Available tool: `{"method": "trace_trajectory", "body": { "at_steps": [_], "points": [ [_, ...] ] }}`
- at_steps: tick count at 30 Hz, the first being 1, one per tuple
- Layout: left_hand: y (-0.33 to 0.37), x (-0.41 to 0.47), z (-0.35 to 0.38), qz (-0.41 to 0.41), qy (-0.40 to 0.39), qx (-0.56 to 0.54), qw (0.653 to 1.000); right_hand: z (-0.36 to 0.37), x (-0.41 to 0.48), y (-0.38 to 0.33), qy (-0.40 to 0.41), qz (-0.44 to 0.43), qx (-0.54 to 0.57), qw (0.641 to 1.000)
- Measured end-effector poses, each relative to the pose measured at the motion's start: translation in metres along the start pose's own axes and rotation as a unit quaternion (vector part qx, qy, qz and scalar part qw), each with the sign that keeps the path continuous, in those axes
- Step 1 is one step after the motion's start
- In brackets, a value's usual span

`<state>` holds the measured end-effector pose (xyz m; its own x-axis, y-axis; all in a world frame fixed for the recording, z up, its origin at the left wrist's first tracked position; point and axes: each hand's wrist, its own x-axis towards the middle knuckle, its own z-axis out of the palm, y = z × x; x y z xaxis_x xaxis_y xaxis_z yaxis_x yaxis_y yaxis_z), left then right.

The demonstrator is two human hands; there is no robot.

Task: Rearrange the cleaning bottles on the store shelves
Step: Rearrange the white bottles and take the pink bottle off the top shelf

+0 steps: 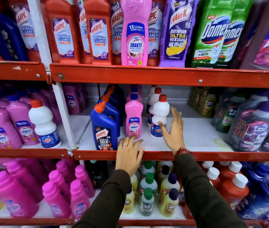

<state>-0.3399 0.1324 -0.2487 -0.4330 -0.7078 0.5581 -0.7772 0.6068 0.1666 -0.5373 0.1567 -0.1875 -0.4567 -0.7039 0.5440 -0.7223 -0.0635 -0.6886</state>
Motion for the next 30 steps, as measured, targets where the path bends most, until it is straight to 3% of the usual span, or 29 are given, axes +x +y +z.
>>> {"method": "trace_trajectory", "body": {
  "at_steps": [6,18,26,30],
  "points": [
    [-0.003,-0.011,-0.019,0.026,0.006,-0.036,0.999,0.009,-0.046,-0.025,0.029,-0.075,-0.073,0.994],
    [-0.089,-0.054,-0.079,-0.001,0.058,-0.051,0.997,0.077,-0.111,-0.101,0.015,-0.110,-0.042,0.993],
    [-0.181,-0.077,-0.109,-0.089,0.098,-0.012,0.991,0.144,-0.133,-0.172,0.010,-0.175,-0.008,0.984],
    [-0.233,-0.084,-0.119,-0.153,0.107,-0.015,0.982,0.171,-0.136,-0.210,-0.032,-0.186,0.073,0.979]
  ]
}}
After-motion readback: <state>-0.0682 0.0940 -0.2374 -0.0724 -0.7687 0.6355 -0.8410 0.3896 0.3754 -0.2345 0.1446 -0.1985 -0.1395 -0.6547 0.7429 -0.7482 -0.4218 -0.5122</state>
